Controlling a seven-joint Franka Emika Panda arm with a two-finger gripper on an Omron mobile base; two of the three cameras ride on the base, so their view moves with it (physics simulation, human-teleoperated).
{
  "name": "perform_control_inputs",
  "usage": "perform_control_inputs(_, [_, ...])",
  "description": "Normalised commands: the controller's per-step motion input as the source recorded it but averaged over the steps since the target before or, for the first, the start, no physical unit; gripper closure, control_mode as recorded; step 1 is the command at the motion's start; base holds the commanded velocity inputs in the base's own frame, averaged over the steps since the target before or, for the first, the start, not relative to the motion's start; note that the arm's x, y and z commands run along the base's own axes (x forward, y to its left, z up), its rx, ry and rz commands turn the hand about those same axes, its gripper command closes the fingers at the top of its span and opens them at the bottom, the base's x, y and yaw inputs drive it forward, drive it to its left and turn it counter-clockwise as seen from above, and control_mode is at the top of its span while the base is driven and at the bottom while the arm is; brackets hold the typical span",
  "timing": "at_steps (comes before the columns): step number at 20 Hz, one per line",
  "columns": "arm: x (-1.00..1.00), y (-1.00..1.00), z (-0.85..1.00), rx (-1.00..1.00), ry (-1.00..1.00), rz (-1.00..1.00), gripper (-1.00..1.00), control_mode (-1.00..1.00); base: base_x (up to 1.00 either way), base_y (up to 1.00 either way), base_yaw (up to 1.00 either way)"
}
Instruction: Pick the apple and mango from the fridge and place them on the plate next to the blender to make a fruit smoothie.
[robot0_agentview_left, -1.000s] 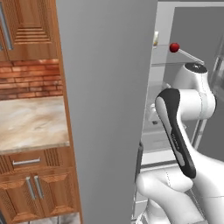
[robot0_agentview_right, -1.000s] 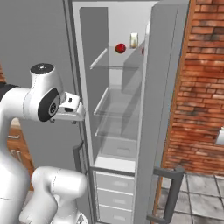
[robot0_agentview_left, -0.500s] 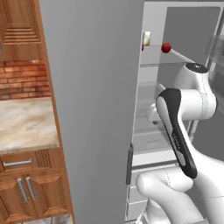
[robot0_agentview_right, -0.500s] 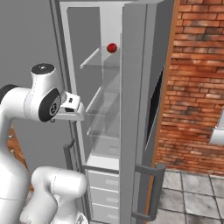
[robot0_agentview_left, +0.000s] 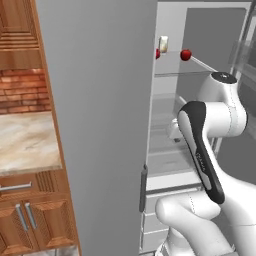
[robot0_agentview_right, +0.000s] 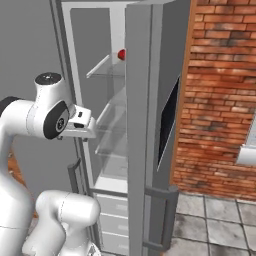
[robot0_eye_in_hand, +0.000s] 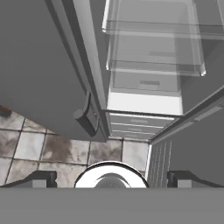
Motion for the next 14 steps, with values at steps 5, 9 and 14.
perform_control_inputs(5, [0.0,0.0,0.0,0.0,0.0,0.0,-1.0,1.0,0.01,-0.28,0.0])
perform_control_inputs(9, [0.0,0.0,0.0,0.0,0.0,0.0,-1.0,1.0,0.12,-0.15,-0.02])
perform_control_inputs(14, [0.0,0.0,0.0,0.0,0.0,0.0,-1.0,1.0,0.22,-0.15,-0.04])
